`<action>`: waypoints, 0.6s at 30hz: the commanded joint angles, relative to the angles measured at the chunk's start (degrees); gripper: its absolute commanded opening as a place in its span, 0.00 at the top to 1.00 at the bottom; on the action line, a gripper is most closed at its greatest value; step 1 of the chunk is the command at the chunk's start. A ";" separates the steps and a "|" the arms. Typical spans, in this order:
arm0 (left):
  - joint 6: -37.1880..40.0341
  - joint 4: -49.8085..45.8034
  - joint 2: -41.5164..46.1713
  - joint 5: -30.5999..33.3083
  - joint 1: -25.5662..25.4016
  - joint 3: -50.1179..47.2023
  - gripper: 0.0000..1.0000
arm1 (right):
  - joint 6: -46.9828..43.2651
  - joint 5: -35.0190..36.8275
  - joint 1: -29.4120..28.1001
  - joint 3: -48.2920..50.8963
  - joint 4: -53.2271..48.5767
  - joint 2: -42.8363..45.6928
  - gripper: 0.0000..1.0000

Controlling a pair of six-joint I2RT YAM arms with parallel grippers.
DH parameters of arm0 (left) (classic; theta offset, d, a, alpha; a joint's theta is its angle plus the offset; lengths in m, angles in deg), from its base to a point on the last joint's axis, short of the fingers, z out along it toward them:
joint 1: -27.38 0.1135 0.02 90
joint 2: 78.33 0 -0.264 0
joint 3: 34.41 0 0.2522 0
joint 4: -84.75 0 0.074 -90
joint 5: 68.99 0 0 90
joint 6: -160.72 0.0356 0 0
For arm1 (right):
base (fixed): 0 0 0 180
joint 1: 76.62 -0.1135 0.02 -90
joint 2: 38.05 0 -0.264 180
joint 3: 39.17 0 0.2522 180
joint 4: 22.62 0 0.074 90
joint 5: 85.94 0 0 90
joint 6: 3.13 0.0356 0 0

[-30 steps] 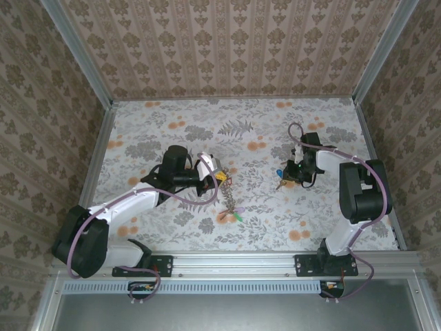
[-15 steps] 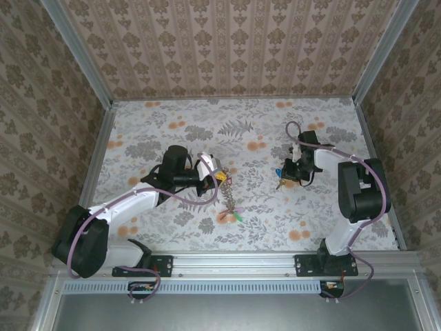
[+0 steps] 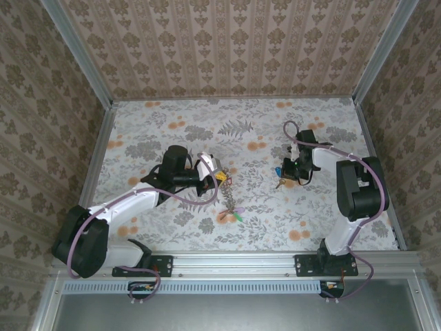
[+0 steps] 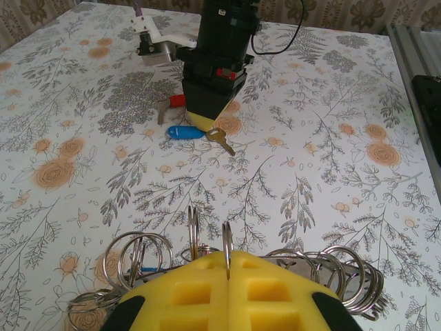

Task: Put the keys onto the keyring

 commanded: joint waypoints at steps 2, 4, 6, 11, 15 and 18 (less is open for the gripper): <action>1.06 1.26 0.48 -1.62 0.13 2.20 1.00 | -0.98 1.85 -0.64 0.96 -1.06 4.80 0.94; 0.88 1.45 0.48 -1.51 0.13 2.09 1.00 | -2.16 0.35 -0.74 2.66 0.08 8.71 0.95; 0.64 1.80 0.48 -1.45 0.13 2.02 1.00 | -3.40 -2.92 -0.74 4.72 1.88 13.99 0.94; 0.38 2.81 0.34 -1.36 0.13 1.99 1.00 | -10.66 -13.08 -1.28 7.85 4.09 23.50 0.92; 0.35 3.05 -0.12 -1.78 0.20 2.33 1.00 | -16.20 -15.84 -3.90 9.28 6.48 27.70 0.92; 0.33 3.03 -0.40 -2.16 0.09 2.45 1.00 | -18.14 -13.34 -6.53 11.81 9.46 28.72 0.91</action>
